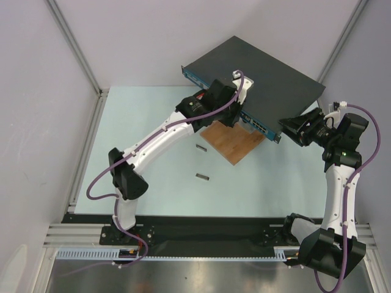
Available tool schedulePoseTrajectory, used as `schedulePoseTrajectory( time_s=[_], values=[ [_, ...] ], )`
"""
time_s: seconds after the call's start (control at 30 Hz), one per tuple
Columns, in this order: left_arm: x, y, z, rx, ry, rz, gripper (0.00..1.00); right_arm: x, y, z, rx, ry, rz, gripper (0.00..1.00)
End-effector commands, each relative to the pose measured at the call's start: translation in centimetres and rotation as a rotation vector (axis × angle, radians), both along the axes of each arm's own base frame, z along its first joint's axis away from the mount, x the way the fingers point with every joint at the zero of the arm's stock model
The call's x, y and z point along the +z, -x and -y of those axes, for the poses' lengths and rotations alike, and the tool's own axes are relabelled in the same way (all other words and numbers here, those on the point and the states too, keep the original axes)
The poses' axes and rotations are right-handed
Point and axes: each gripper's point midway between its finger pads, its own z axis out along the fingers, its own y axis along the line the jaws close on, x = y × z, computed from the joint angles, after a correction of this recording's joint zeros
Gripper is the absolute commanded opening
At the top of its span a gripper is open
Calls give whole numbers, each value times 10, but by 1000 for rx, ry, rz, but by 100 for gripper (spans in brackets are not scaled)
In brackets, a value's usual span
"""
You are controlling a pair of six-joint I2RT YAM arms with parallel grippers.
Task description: Insert the plug into the switch port
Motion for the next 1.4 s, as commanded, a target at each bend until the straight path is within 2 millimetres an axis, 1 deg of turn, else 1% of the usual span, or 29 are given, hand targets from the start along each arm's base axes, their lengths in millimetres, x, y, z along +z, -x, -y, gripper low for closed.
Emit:
schedulePoseTrajectory(
  time_s=[0.0,0.07,0.1,0.17,0.23,0.27,0.3,0.33,0.37,0.4,0.43,0.47,0.5,0.53,0.57,0.6,0.63,0.67,0.7,0.73,0.77,0.8,0.83,0.87,0.93,0.97,1.0,1.03,1.37],
  values=[
    [61,-2,16,-34,169,109,17,6,-3,-14,82,81,94,23],
    [67,6,13,-56,183,105,20,7,-3,-14,85,81,97,23],
    [68,7,12,-62,184,111,23,7,-2,-14,88,80,95,23],
    [73,11,5,-66,181,119,26,6,-2,-14,92,82,93,23],
    [67,15,0,-75,158,112,34,8,-3,-12,92,81,98,24],
    [70,18,-4,-82,156,118,40,9,-3,-12,94,83,101,24],
    [70,20,-7,-88,154,114,42,10,-3,-11,93,86,106,24],
    [61,22,-10,-94,139,94,44,10,-3,-10,90,85,105,24],
    [59,22,-15,-91,136,88,46,11,-3,-10,91,87,109,24],
    [65,26,-19,-97,148,88,48,11,-3,-9,93,86,107,24],
    [57,28,-23,-99,134,70,48,11,-3,-9,93,85,106,24],
    [56,28,-28,-93,132,65,49,10,-3,-7,89,87,106,24],
    [61,32,-34,-95,136,73,49,11,-3,-7,89,88,109,24],
    [60,35,-42,-92,129,74,48,11,-3,-6,91,88,112,24],
    [51,33,-44,-86,115,63,48,11,-3,-5,88,88,110,24],
    [59,35,-49,-84,128,82,47,11,-3,-6,91,90,114,24],
    [50,37,-53,-84,112,73,46,11,-3,-6,90,91,113,24],
    [50,36,-56,-79,109,81,44,11,-3,-5,89,92,112,24],
    [51,37,-56,-82,117,95,37,11,-3,-5,91,93,115,24],
    [48,38,-58,-82,114,91,34,9,-3,-5,91,91,111,24],
    [47,39,-57,-86,119,90,30,9,-3,-5,92,89,110,24],
    [47,38,-55,-85,129,89,23,8,-3,-5,92,88,107,24],
    [44,36,-53,-84,128,81,21,8,-3,-5,90,88,108,24],
    [44,36,-50,-83,137,74,15,7,-3,-5,90,88,106,24],
    [43,32,-45,-82,151,81,10,6,-2,-5,88,85,104,24],
    [42,31,-41,-87,165,74,5,5,-3,-5,88,85,103,24],
    [42,31,-38,-93,172,74,2,6,-3,-5,88,84,103,24],
    [42,30,-36,-94,178,73,0,6,-3,-5,88,85,105,24],
    [38,14,-17,-81,212,75,0,4,-5,-5,89,77,99,23]
  ],
)
